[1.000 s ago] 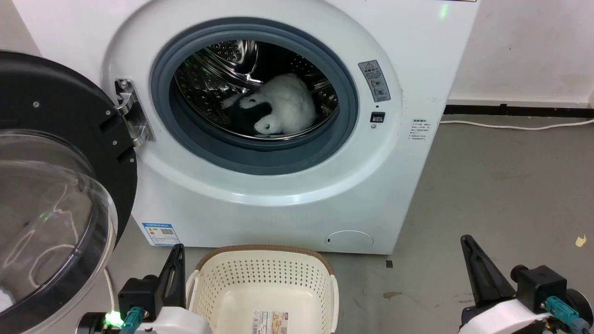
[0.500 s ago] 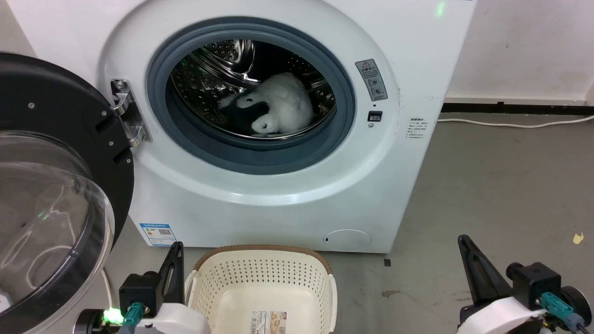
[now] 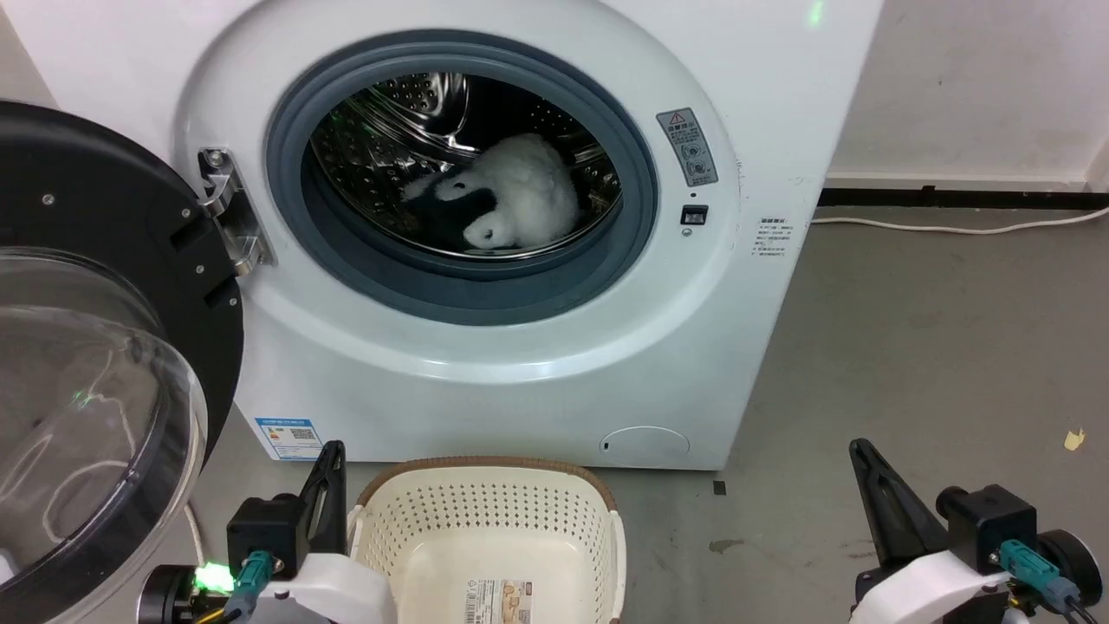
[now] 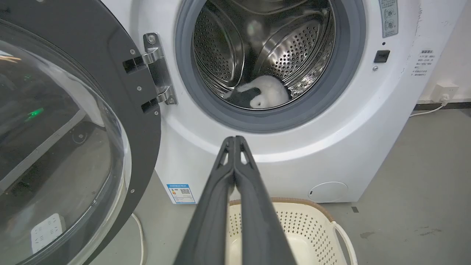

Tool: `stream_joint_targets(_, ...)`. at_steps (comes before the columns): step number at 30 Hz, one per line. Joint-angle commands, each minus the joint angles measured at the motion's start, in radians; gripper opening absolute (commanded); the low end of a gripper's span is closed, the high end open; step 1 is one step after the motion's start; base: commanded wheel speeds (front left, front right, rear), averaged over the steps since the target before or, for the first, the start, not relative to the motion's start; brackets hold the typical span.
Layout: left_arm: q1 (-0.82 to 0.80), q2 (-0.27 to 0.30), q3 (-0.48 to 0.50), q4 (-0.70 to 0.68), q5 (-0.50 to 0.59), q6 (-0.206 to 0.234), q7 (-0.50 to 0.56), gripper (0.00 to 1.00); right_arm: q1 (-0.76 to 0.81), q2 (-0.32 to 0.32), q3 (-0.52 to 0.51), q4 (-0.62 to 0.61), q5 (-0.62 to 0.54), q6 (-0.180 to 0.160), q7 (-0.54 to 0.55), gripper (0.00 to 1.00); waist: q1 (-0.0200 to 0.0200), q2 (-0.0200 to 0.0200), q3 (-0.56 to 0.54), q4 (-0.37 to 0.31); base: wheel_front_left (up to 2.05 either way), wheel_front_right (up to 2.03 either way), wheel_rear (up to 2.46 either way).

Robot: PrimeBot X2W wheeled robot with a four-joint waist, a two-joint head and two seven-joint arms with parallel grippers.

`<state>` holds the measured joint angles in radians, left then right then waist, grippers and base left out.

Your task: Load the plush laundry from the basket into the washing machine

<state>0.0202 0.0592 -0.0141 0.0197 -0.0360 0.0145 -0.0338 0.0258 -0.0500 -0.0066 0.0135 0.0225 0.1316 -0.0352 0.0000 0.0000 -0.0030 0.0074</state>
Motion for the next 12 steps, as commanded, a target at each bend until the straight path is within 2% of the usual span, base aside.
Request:
stream_joint_targets(1, -0.012, -0.002, 0.005, -0.007, 0.013, -0.006, 0.007, 0.0, -0.019, 0.0, 0.002, -0.007, -0.008, -0.001, 0.008, 0.0, 0.0, 0.0, 0.0, 0.0, 0.0, 0.0, 0.0)
stream_joint_targets(12, -0.019, -0.008, 0.013, -0.018, 0.032, -0.013, 0.03, 0.0, -0.025, 0.0, 0.006, -0.013, -0.02, -0.001, 0.031, 0.0, 0.0, 0.0, 0.003, -0.006, 0.0, 0.0, 0.0)
